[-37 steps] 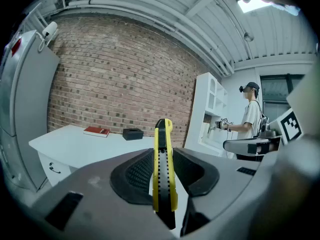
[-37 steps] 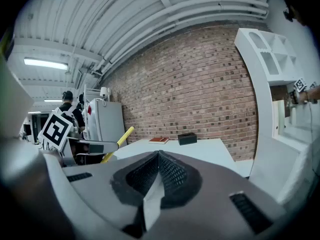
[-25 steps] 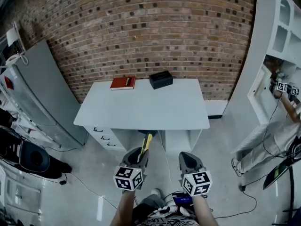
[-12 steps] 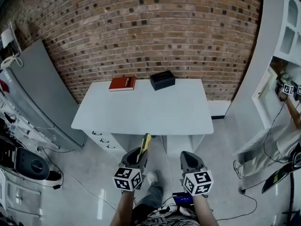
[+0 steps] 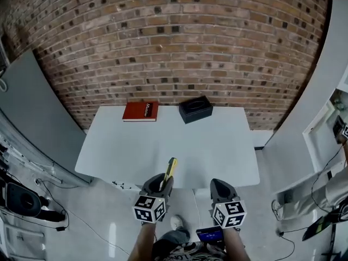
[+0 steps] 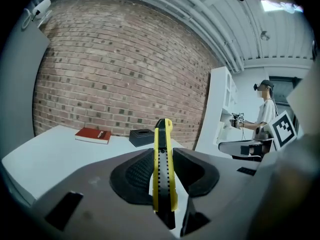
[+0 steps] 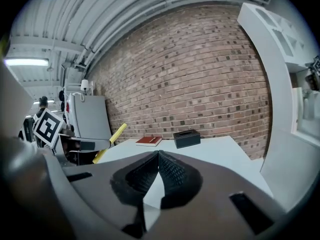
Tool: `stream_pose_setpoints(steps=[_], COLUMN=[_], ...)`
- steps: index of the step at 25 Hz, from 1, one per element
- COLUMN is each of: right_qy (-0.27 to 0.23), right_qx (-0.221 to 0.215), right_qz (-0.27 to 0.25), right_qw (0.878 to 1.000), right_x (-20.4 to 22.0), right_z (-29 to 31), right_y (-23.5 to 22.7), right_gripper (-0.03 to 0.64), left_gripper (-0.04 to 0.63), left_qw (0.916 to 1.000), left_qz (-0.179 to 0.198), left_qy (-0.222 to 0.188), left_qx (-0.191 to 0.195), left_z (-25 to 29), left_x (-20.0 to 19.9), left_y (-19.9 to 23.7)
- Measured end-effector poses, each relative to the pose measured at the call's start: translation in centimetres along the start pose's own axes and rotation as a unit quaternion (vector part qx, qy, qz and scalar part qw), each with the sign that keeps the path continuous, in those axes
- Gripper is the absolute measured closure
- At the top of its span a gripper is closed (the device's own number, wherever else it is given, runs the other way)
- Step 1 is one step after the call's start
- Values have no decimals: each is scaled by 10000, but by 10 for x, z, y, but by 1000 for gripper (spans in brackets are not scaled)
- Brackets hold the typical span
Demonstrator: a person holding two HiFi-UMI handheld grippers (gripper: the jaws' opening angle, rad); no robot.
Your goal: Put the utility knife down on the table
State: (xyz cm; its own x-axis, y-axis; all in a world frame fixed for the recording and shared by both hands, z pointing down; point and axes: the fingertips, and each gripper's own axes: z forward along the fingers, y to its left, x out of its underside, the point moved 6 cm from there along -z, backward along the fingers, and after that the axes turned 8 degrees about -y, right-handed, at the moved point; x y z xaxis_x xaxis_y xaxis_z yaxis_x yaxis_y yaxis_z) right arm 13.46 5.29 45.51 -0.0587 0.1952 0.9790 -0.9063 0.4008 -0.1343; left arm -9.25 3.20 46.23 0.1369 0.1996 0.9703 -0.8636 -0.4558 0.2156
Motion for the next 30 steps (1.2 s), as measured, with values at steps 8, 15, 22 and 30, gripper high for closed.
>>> stream_pose_setpoints(steps=[8,15,22,30], right_qy=[-119,-100,-74,92], right_qx=[-249,-172,-316,-138], right_qz=[348,341,387,138], right_qw=[9990,9992,9987,9998], right_x=[-25,-34,-34,-32], right_z=[84,108,128,151], right_y=[-5,-8,-13,-31], right_gripper=[617,617,617,617], left_gripper=[472,472,471,472], left_qw=[9997,9993,9989,9991], left_qz=[-214,-323,-393,-314], left_qy=[16,-11,-31,68], left_qx=[106,185,233,270], left_z=[63,85,104,132], left_x=[-21,-27,-34,-39], left_y=[76,93,102,110])
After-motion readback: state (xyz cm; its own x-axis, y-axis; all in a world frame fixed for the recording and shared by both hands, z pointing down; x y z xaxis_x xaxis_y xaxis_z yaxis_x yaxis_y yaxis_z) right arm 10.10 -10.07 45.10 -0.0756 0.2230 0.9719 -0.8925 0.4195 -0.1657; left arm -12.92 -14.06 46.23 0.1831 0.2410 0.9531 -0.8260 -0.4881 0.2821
